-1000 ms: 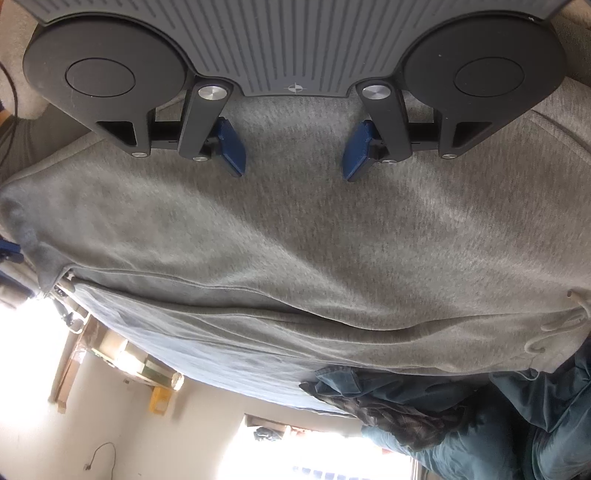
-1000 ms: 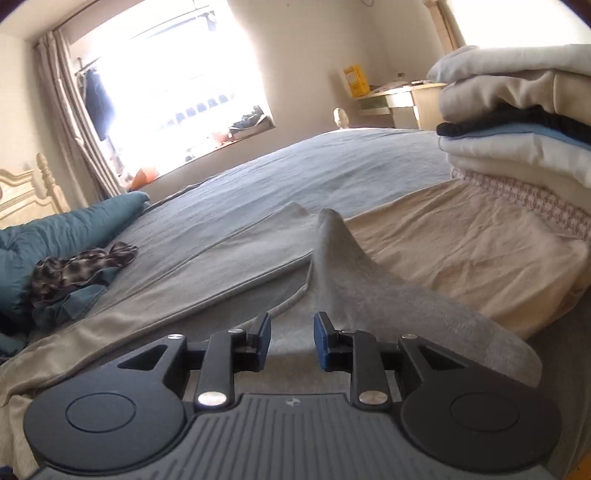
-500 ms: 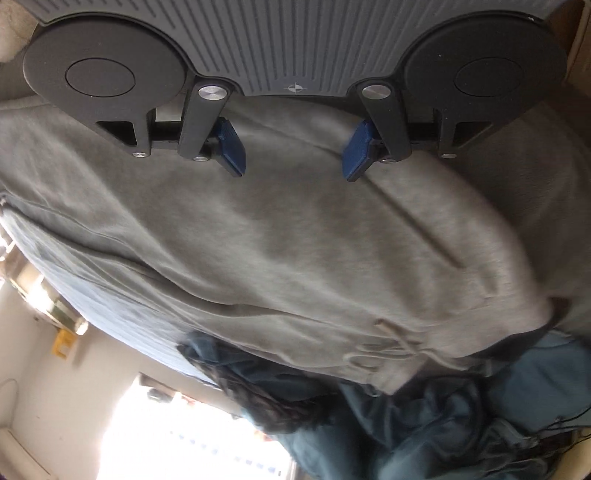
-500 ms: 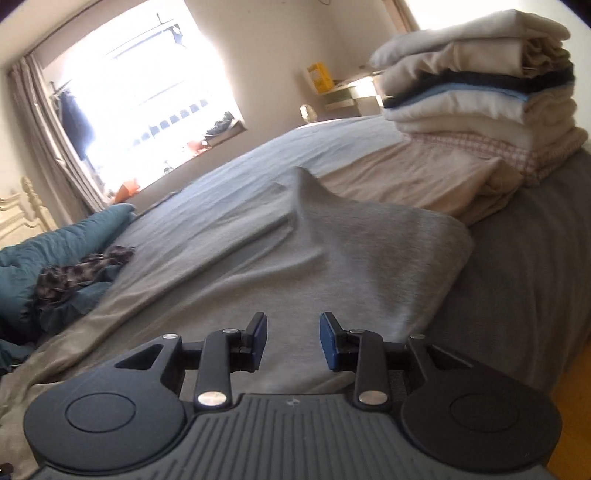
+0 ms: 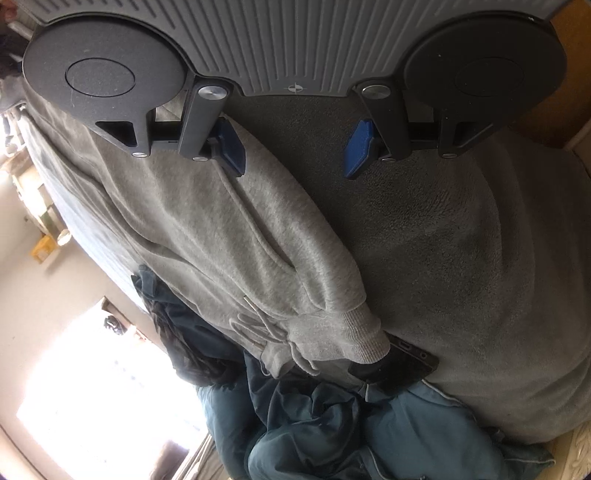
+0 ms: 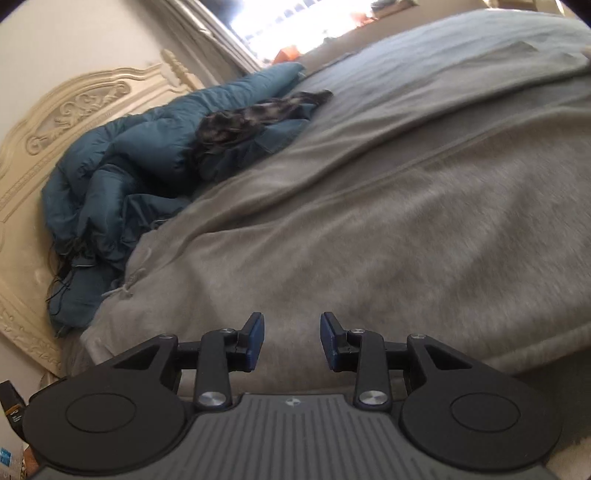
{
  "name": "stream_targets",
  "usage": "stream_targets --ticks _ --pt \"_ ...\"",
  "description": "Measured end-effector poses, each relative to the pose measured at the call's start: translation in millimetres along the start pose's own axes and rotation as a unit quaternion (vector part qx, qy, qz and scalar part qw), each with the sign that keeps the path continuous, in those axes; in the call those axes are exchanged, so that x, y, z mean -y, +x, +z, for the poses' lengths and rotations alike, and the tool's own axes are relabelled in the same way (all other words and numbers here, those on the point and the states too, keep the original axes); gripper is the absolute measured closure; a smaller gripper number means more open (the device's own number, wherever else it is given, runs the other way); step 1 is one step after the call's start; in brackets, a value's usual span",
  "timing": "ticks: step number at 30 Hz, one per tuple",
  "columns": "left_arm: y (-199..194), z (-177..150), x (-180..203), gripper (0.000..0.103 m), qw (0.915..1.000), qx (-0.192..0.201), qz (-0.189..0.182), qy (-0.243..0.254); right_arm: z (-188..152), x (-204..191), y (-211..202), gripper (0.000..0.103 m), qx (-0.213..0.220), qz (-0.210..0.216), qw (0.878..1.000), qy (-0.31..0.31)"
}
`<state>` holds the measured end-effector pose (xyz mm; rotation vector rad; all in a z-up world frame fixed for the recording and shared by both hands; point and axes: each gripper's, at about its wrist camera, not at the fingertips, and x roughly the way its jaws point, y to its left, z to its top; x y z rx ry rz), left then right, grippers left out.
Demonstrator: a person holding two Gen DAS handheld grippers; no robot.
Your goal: Fold clothes
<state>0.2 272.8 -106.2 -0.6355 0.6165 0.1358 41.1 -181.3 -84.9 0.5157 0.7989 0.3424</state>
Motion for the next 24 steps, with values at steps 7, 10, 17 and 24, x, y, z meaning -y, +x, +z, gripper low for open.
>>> stream_targets --ticks 7,10,17,24 --pt "15.4 3.1 -7.3 0.037 0.9978 -0.002 -0.053 -0.040 -3.7 83.6 -89.1 0.059 0.091 -0.078 0.980 0.161" --pt "16.1 4.9 -14.8 0.037 0.9940 0.007 -0.079 -0.076 -10.3 105.6 -115.8 0.055 0.120 -0.093 0.968 0.200" --pt "13.1 8.5 -33.8 0.038 0.9701 0.020 -0.163 -0.178 -26.7 130.3 -112.2 0.054 0.115 -0.074 0.953 0.270" --pt "29.6 -8.4 -28.6 0.042 0.9595 -0.036 -0.181 -0.213 -24.9 129.0 -107.1 0.054 0.121 -0.054 0.951 0.280"
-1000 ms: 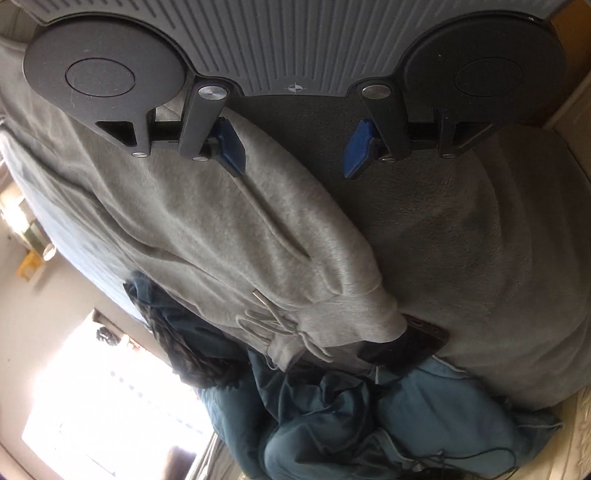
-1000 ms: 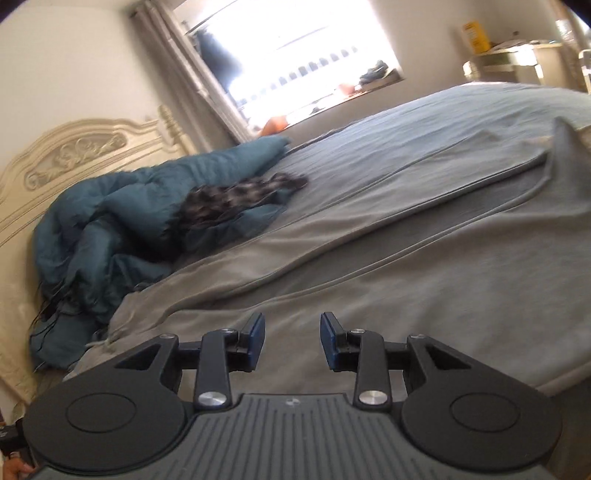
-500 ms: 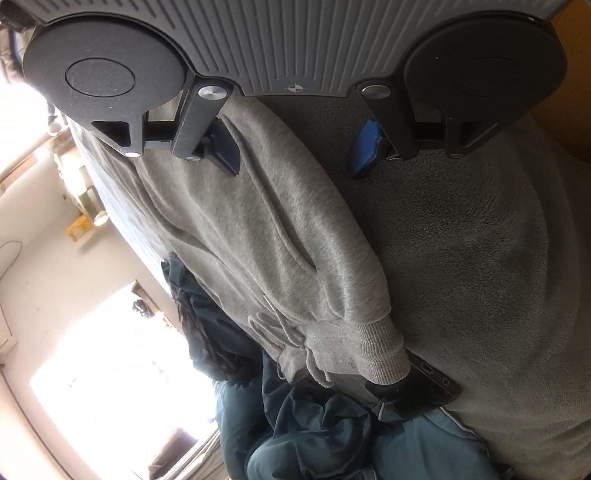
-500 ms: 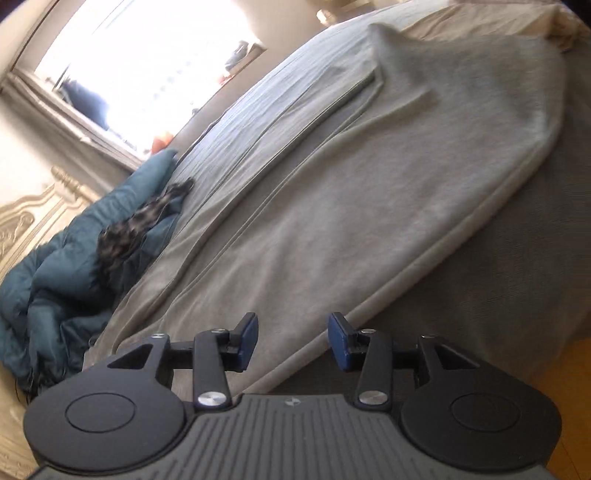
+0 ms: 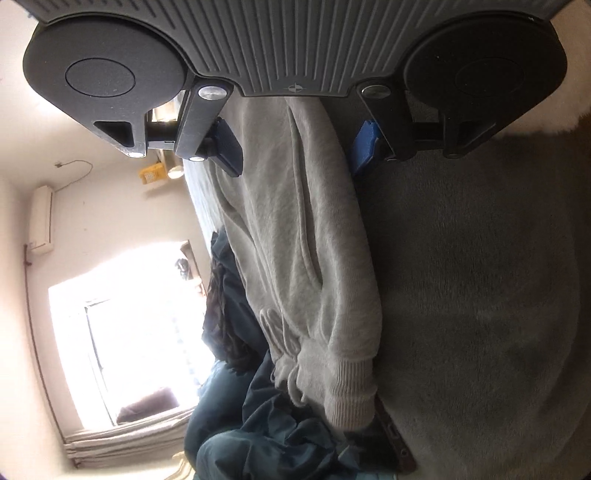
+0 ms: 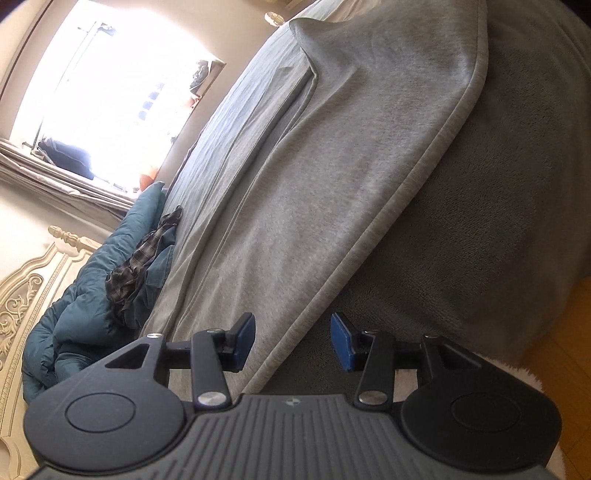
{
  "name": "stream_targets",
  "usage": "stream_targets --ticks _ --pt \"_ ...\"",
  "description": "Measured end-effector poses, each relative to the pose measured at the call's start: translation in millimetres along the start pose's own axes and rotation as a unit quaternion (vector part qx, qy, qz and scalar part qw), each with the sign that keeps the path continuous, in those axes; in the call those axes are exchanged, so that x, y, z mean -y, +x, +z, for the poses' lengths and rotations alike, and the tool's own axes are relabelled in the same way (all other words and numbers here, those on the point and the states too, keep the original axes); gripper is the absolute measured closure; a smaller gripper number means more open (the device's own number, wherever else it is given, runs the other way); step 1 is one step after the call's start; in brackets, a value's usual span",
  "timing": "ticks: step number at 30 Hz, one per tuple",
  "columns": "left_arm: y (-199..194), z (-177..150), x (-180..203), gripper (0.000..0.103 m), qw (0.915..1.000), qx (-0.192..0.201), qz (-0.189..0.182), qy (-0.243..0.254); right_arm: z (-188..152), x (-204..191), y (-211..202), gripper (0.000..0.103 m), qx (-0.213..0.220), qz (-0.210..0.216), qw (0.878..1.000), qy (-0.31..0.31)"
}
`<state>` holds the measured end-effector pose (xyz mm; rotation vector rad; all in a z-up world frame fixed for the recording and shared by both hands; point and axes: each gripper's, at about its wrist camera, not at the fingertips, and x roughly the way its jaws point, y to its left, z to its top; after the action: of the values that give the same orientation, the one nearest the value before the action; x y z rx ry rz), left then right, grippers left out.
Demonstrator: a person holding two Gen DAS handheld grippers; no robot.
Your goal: Fold clothes
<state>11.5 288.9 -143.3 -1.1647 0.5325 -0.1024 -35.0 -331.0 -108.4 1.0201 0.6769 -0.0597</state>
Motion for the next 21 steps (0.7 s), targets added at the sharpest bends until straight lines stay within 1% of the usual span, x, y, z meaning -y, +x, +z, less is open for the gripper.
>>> stream_targets --ticks 3,5,9,16,19,21 --pt "2.1 -2.7 6.3 0.043 0.9999 0.008 -0.002 0.010 4.6 10.0 -9.9 0.054 0.013 0.000 1.000 0.022" --pt "3.1 0.2 9.4 0.045 0.9998 0.012 -0.014 0.005 7.5 19.5 -15.9 0.053 0.020 0.000 0.999 0.042" --pt "6.6 6.3 18.6 0.045 0.9998 0.016 -0.010 0.011 11.6 40.2 -20.1 0.053 0.036 0.009 0.996 0.085" --pt "8.0 7.9 25.1 0.048 0.9996 0.025 -0.002 0.016 22.3 53.2 -2.6 0.053 0.043 0.064 0.988 0.134" --pt "6.6 8.3 25.2 0.048 0.9994 0.030 0.003 0.017 27.5 58.9 8.7 0.053 0.047 0.067 0.986 0.146" --pt "6.3 9.6 24.6 0.048 0.9992 0.034 0.007 0.018 28.9 65.9 17.1 0.054 0.042 0.071 0.984 0.161"
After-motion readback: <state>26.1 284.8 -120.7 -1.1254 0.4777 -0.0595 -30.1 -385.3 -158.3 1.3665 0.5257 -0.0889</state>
